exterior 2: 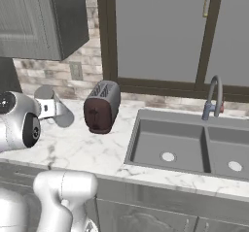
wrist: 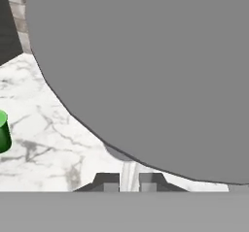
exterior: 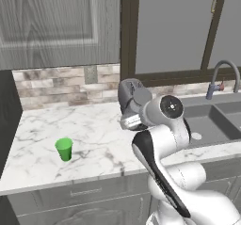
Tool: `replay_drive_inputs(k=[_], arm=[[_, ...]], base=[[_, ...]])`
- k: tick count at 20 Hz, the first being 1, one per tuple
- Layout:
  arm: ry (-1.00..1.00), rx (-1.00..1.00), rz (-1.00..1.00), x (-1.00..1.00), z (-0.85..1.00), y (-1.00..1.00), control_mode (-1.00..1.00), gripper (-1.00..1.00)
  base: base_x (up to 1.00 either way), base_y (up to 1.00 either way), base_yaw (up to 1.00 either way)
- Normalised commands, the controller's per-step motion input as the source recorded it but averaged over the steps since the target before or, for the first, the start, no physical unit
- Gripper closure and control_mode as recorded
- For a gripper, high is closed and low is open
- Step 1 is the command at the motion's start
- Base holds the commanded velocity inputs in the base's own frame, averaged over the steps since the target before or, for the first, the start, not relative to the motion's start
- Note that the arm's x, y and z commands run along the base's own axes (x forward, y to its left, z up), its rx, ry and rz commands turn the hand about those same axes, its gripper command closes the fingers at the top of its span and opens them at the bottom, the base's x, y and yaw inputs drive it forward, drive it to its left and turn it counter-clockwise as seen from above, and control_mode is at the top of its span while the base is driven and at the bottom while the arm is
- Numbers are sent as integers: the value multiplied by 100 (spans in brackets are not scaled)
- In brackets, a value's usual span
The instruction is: Place the pitcher and cup on the dining counter for serving.
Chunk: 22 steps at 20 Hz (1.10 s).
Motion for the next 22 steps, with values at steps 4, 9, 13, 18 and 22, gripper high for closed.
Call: replay_drive_inputs(k=[4, 9, 13, 18, 22], arm=[[0, 0, 0, 0, 0, 0, 100, 100], [0, 0, 0, 0, 0, 0, 100, 100], [0, 0, 0, 0, 0, 0, 100, 100], [0, 0, 0, 0, 0, 0, 100, 100], [0, 0, 0, 0, 0, 0, 100, 100]], base=[[-75, -29, 31], [-78, -15, 77], [-24, 0, 100], [-7, 0, 100], [-6, 0, 100]])
